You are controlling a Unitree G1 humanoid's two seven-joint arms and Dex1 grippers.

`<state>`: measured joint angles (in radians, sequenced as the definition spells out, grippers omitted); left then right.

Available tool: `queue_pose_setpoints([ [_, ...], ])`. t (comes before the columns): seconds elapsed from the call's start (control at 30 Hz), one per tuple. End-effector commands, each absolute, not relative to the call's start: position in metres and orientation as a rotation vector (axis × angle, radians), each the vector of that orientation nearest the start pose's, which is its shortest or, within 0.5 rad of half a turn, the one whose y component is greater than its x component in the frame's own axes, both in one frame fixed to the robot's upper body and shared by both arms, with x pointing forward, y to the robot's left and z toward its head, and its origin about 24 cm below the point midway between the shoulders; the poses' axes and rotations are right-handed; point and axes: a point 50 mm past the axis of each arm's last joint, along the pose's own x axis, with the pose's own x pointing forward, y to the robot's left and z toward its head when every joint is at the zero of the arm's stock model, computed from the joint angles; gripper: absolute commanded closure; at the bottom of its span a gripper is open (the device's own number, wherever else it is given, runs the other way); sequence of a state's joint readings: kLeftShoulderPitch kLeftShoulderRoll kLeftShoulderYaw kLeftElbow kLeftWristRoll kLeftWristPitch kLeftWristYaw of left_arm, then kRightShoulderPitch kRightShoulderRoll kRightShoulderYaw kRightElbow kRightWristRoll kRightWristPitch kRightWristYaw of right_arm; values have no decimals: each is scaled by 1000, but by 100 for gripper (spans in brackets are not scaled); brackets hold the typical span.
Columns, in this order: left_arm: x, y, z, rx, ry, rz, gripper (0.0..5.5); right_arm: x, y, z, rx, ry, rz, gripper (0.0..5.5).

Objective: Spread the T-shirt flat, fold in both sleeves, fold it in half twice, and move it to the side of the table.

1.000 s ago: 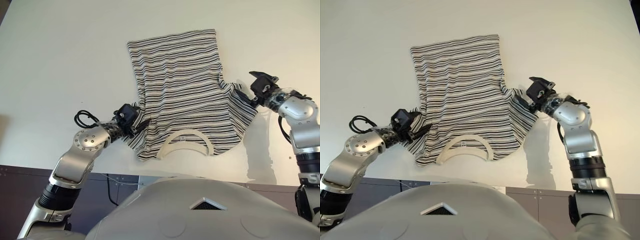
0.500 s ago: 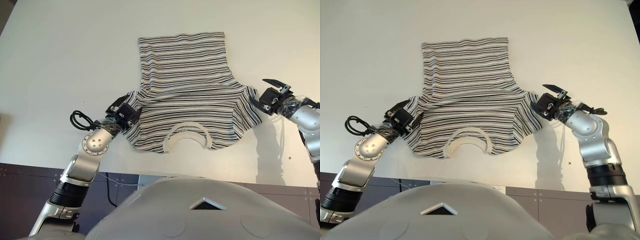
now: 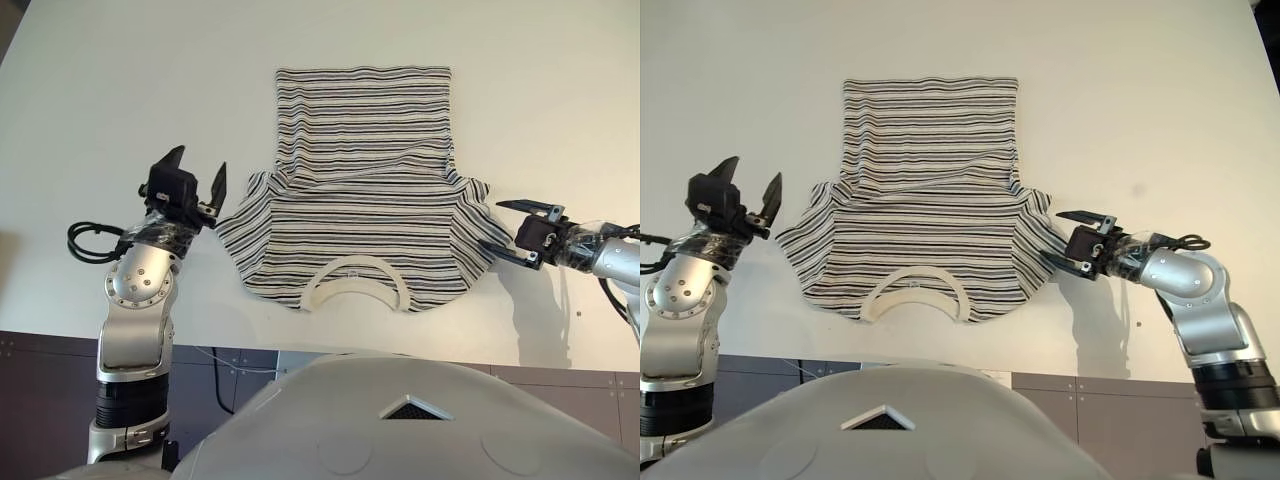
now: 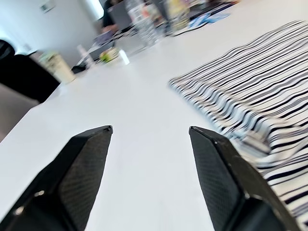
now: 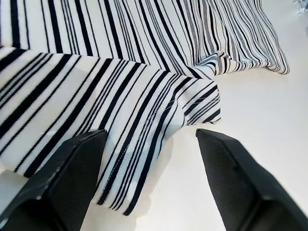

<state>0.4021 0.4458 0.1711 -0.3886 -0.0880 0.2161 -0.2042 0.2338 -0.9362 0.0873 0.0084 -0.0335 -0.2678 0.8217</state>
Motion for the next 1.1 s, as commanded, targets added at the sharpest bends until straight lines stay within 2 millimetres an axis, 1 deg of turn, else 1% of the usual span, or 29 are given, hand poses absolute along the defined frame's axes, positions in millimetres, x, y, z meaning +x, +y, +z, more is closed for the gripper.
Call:
queue_pose_setpoints([
  [0.03, 139, 263, 39, 371, 320, 105, 255, 155, -274, 38, -866, 552, 1185, 206],
  [0.07, 129, 260, 34, 389, 335, 106, 255, 152, -270, 39, -856, 539, 1203, 206],
  [0.1, 120, 255, 30, 427, 351, 85, 255, 154, -267, 40, -849, 518, 1180, 206],
  [0.17, 109, 251, 28, 498, 366, 28, 255, 154, -265, 42, -827, 500, 1142, 206],
  [0.23, 111, 259, 31, 565, 363, -15, 255, 166, -269, 51, -782, 435, 986, 206],
  [0.27, 115, 263, 34, 629, 349, -55, 255, 178, -273, 62, -728, 376, 861, 206],
  [0.3, 118, 265, 39, 751, 326, -132, 255, 189, -278, 74, -661, 314, 743, 206],
  [0.33, 118, 265, 42, 871, 308, -226, 255, 197, -281, 83, -612, 281, 669, 206],
  [0.37, 119, 266, 43, 1035, 282, -407, 255, 201, -286, 86, -558, 257, 583, 206],
  [0.4, 122, 266, 41, 1142, 261, -568, 255, 200, -288, 85, -528, 248, 526, 206],
  [0.47, 131, 272, 37, 1285, 275, -866, 255, 210, -280, 86, -490, 186, 436, 206],
  [0.5, 135, 277, 35, 1319, 299, -953, 255, 217, -275, 89, -490, 152, 405, 206],
  [0.53, 141, 282, 38, 1362, 318, -1032, 255, 224, -270, 92, -488, 111, 367, 206],
  [0.63, 161, 296, 48, 1443, 332, -1107, 255, 233, -260, 94, -476, 48, 297, 206],
  [0.7, 164, 294, 47, 1441, 303, -1143, 255, 234, -254, 90, -471, 44, 296, 206],
  [0.77, 161, 284, 41, 1395, 235, -1166, 255, 235, -254, 87, -474, 54, 295, 206],
  [0.83, 153, 278, 37, 1359, 196, -1181, 255, 235, -259, 86, -485, 64, 278, 206],
  [0.97, 134, 283, 26, 1354, 218, -1211, 255, 234, -264, 83, -493, 75, 256, 206],
  [1.03, 132, 281, 22, 1355, 204, -1197, 255, 234, -263, 80, -487, 78, 247, 206],
  [1.1, 140, 277, 18, 1370, 173, -1160, 255, 235, -259, 76, -481, 83, 252, 206],
])
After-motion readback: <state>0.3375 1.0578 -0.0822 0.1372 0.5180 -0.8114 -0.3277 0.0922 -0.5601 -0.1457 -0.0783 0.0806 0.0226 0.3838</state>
